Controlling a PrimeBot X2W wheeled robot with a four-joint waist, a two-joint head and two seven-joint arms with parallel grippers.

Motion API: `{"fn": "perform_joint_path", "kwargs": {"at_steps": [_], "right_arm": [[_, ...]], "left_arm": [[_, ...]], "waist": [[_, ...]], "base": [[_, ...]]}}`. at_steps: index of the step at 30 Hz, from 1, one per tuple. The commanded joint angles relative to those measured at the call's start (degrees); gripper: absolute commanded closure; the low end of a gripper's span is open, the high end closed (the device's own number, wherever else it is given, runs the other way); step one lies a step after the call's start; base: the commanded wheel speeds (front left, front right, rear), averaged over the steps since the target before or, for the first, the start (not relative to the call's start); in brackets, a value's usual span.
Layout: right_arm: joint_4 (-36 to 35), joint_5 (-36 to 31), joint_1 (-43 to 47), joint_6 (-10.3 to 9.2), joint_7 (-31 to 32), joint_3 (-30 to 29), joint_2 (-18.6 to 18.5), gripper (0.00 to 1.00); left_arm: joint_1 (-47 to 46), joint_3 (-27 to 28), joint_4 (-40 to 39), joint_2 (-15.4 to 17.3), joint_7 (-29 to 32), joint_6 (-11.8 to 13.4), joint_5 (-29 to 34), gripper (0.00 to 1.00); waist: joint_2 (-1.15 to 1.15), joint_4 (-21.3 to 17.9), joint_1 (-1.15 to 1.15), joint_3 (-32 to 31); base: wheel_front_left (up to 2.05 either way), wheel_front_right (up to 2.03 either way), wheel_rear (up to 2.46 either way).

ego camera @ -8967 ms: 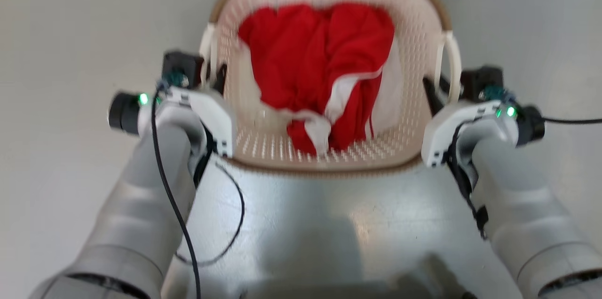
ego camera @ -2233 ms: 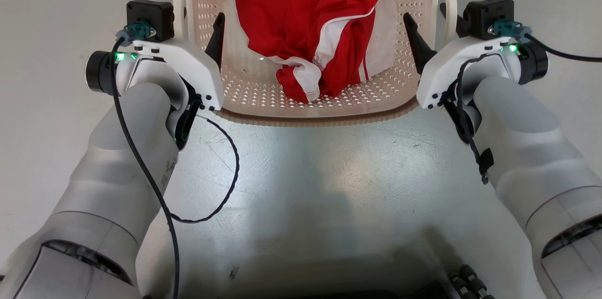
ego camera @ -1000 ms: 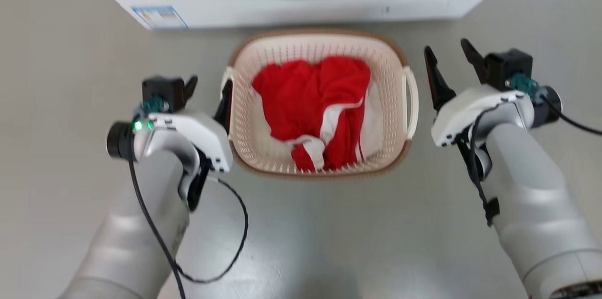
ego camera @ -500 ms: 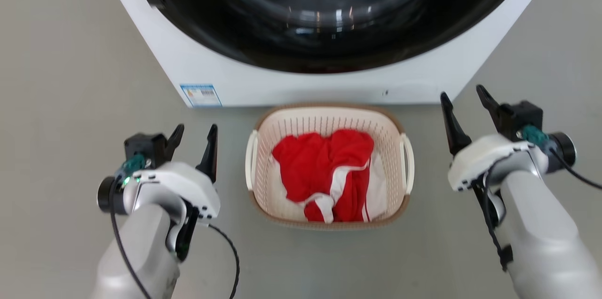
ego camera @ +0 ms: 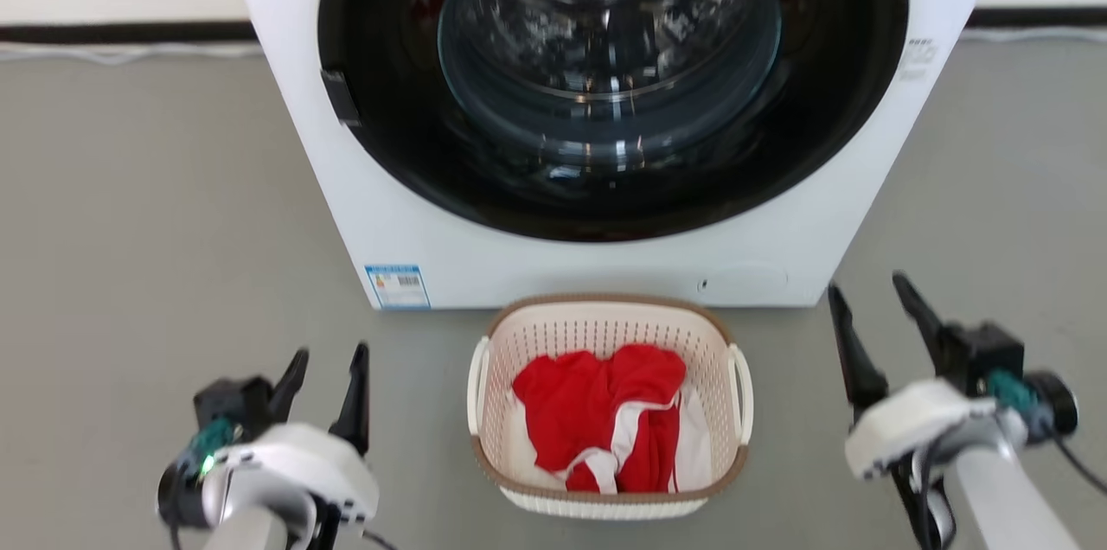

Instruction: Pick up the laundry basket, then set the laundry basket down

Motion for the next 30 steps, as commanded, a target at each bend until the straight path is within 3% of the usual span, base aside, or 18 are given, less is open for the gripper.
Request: {"fn": "perform_joint_path", "kwargs": {"at_steps": [1,10,18,19,30], "right_arm": [[-2.9,0.5,1.2,0.34,-0.6,0.9,0.0,0.00],[-13.9,1.1,12.5,0.34,-0.6,-1.9,1.3,0.00],[-15.5,0.0,17.0,0.34,-0.6,-3.7,1.6,0.00],[-13.7,0.4,18.2,-0.01,0.0,-4.7,2.1,1.00],[-10.5,4.1,19.2,-0.06,1.4,-4.7,3.3,1.00]], "left_arm": [[0.1,2.5,-2.1,1.3,-0.4,-0.3,0.6,0.00],[8.0,5.3,-8.2,0.8,-0.4,0.7,1.8,0.00],[12.1,8.0,-12.5,0.3,-0.4,1.2,1.7,0.00],[13.9,6.2,-10.9,-0.6,0.0,1.0,1.9,1.00],[15.8,6.6,-8.2,-1.7,1.1,0.8,-1.0,1.00]], "waist": [[0.00,-0.1,0.00,-1.7],[0.00,-0.9,0.00,-4.7],[0.00,-1.4,0.00,-6.3],[0.00,-1.4,0.00,-6.3],[0.00,-1.4,0.10,-6.3]], "base": [[0.00,0.00,0.00],[0.00,0.00,0.00],[0.00,0.00,0.00],[0.00,0.00,0.00],[0.00,0.00,0.00]]}}
